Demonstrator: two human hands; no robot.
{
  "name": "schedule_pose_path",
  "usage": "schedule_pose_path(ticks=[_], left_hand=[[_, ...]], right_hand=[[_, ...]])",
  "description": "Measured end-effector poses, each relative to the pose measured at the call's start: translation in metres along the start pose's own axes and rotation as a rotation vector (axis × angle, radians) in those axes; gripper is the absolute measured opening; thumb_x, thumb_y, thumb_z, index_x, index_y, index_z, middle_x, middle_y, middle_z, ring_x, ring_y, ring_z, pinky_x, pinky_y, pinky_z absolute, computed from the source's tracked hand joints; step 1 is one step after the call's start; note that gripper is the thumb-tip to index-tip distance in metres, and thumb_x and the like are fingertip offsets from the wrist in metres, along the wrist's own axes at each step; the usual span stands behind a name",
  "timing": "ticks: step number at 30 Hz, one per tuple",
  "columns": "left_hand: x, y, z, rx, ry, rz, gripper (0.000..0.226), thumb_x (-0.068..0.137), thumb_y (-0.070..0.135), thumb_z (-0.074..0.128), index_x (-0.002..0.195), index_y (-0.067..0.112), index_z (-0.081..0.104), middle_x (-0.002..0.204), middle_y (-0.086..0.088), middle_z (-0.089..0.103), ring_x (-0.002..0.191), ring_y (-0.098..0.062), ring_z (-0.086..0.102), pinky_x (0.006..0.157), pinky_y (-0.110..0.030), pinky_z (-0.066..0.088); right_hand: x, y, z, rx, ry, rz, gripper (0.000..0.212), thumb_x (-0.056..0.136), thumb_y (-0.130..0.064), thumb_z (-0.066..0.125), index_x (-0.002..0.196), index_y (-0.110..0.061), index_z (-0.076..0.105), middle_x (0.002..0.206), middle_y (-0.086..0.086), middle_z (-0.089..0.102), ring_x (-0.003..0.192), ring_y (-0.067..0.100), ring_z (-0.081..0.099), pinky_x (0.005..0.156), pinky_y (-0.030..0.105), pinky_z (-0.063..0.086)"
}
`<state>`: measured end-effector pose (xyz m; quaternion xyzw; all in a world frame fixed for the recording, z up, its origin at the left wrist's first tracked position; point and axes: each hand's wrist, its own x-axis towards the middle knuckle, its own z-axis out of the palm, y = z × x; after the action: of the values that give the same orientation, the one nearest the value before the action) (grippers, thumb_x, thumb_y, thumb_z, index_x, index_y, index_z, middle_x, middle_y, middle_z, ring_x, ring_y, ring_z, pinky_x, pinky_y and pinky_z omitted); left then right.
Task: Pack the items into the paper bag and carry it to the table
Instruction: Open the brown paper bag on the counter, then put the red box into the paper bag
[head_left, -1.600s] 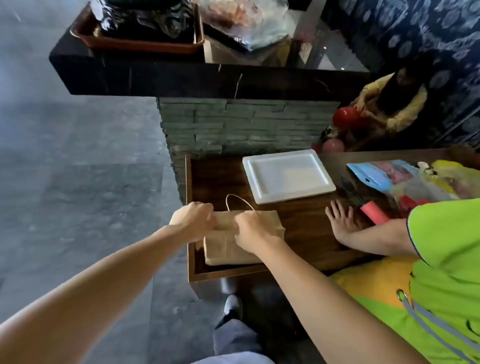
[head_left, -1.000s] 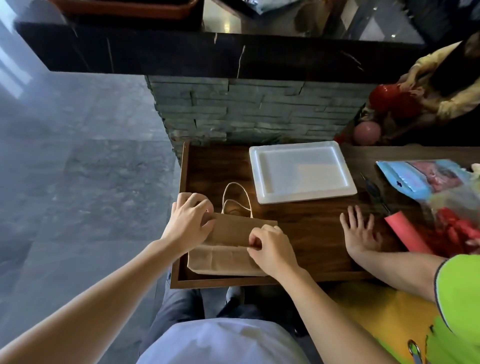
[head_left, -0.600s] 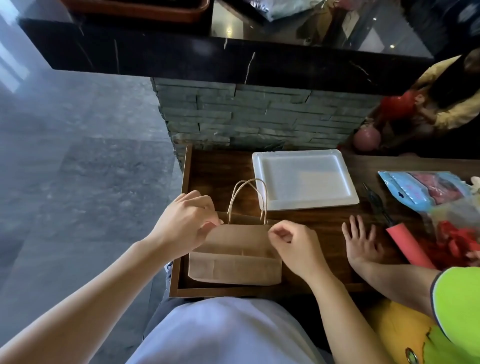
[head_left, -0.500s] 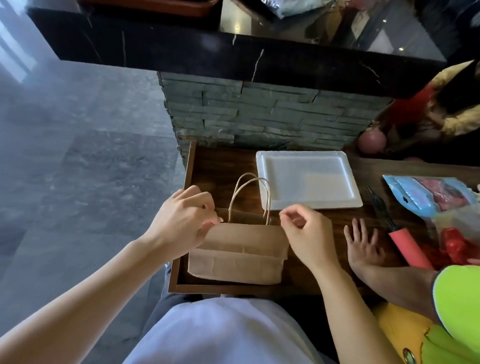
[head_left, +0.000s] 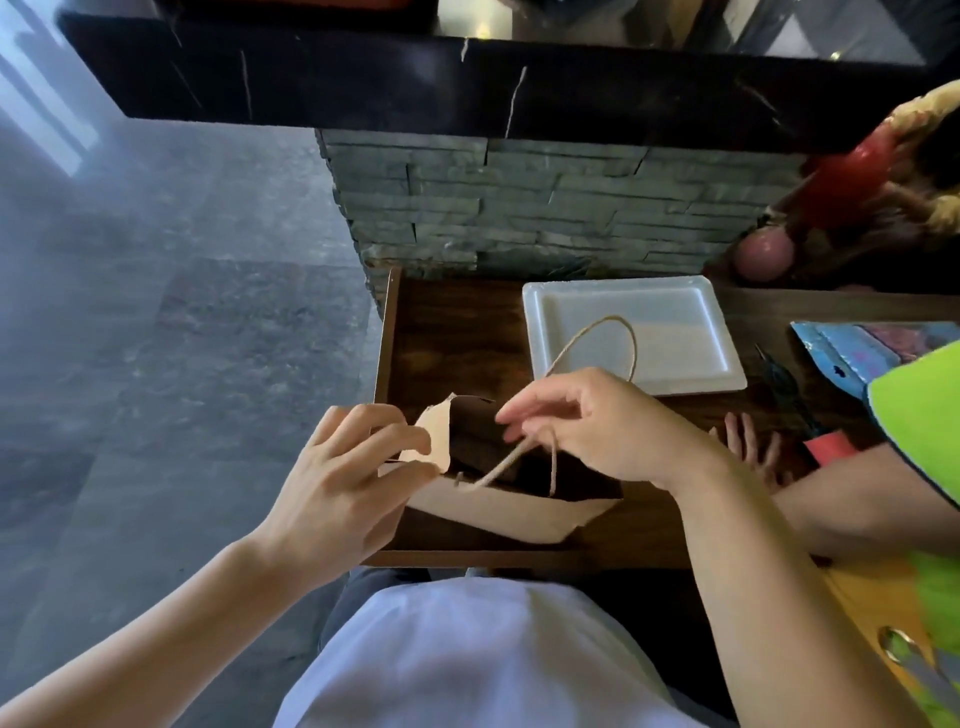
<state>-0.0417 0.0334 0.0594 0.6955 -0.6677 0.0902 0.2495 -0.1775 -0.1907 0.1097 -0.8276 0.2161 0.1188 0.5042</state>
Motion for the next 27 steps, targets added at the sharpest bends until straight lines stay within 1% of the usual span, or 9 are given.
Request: schedule_pose_path(ticks=[4, 7, 9, 12, 16, 21, 24, 26, 27], left_hand=[[-0.001, -0.007, -0.005, 0.038, -0.077, 0.078, 0.033, 0.07, -0.003, 0.069, 0.094, 0.019, 0.067, 0.121, -0.001, 0.055, 0.113, -0.031, 0.051, 0.08, -0.042, 0.041], [0.004, -0.012, -0.01, 0.029, -0.239, 0.202, 0.025, 0.074, -0.003, 0.058, 0.085, 0.015, 0.07, 0.124, 0.0, 0.064, 0.12, -0.03, 0.051, 0.086, -0.04, 0.039], [0.011, -0.013, -0.013, 0.025, -0.358, 0.254, 0.027, 0.073, -0.002, 0.056, 0.088, 0.016, 0.07, 0.115, 0.001, 0.071, 0.118, -0.027, 0.057, 0.091, -0.04, 0.04], [0.021, -0.012, -0.014, 0.057, -0.471, 0.281, 0.029, 0.072, -0.004, 0.056, 0.092, 0.012, 0.071, 0.1, -0.002, 0.074, 0.099, -0.023, 0.067, 0.099, -0.041, 0.039], [0.025, -0.006, -0.012, 0.044, -0.467, 0.285, 0.045, 0.091, -0.002, 0.023, 0.083, 0.005, 0.066, 0.085, -0.008, 0.071, 0.076, -0.027, 0.066, 0.107, -0.04, 0.039], [0.022, 0.01, -0.011, 0.074, -0.43, 0.339, 0.029, 0.097, 0.0, 0.042, 0.077, 0.006, 0.063, 0.083, -0.008, 0.071, 0.074, -0.03, 0.065, 0.096, -0.038, 0.048], [0.02, 0.018, -0.009, 0.098, -0.395, 0.383, 0.029, 0.097, 0.0, 0.044, 0.075, 0.008, 0.06, 0.084, -0.008, 0.072, 0.078, -0.029, 0.067, 0.095, -0.038, 0.048], [0.022, 0.02, -0.008, 0.083, -0.416, 0.401, 0.028, 0.098, 0.001, 0.044, 0.075, 0.01, 0.057, 0.086, -0.007, 0.073, 0.08, -0.028, 0.068, 0.09, -0.038, 0.05], [0.024, 0.02, -0.008, 0.069, -0.44, 0.407, 0.027, 0.098, 0.003, 0.045, 0.075, 0.01, 0.057, 0.088, -0.007, 0.073, 0.083, -0.027, 0.068, 0.087, -0.037, 0.052]], right_hand=[[0.008, 0.003, 0.022, -0.318, -0.221, 0.12, 0.076, 0.068, -0.033, 0.08, 0.136, -0.042, 0.048, 0.125, -0.014, 0.063, 0.105, 0.01, 0.063, 0.076, 0.025, 0.056], [0.016, 0.006, 0.046, -0.423, -0.194, 0.145, 0.103, 0.06, -0.037, 0.086, 0.146, -0.042, 0.03, 0.146, -0.009, 0.046, 0.13, 0.02, 0.048, 0.094, 0.039, 0.051], [0.02, 0.006, 0.054, -0.412, -0.209, 0.118, 0.099, 0.06, -0.044, 0.085, 0.144, -0.042, 0.034, 0.145, -0.008, 0.046, 0.131, 0.021, 0.046, 0.099, 0.041, 0.047], [0.02, 0.002, 0.051, -0.378, -0.313, 0.11, 0.085, 0.061, -0.061, 0.077, 0.137, -0.042, 0.044, 0.134, -0.014, 0.057, 0.121, 0.014, 0.054, 0.086, 0.031, 0.042], [0.015, -0.003, 0.039, -0.266, -0.388, 0.125, 0.068, 0.069, -0.072, 0.065, 0.126, -0.035, 0.058, 0.118, -0.012, 0.066, 0.104, 0.012, 0.061, 0.084, 0.029, 0.049], [0.013, -0.005, 0.037, -0.21, -0.379, 0.247, 0.05, 0.097, -0.057, 0.033, 0.122, -0.026, 0.063, 0.121, -0.001, 0.066, 0.108, 0.016, 0.059, 0.1, 0.033, 0.041], [0.019, 0.004, 0.048, -0.347, -0.278, 0.232, 0.043, 0.097, -0.035, 0.048, 0.139, -0.027, 0.048, 0.13, 0.005, 0.061, 0.108, 0.02, 0.058, 0.09, 0.029, 0.047], [0.02, 0.01, 0.056, -0.439, -0.277, 0.272, 0.081, 0.086, -0.019, 0.062, 0.152, -0.037, 0.018, 0.151, 0.008, 0.041, 0.131, 0.031, 0.044, 0.103, 0.044, 0.043], [0.021, 0.011, 0.058, -0.489, -0.28, 0.306, 0.098, 0.081, -0.016, 0.065, 0.152, -0.042, 0.001, 0.16, 0.008, 0.022, 0.143, 0.038, 0.025, 0.112, 0.055, 0.032]])
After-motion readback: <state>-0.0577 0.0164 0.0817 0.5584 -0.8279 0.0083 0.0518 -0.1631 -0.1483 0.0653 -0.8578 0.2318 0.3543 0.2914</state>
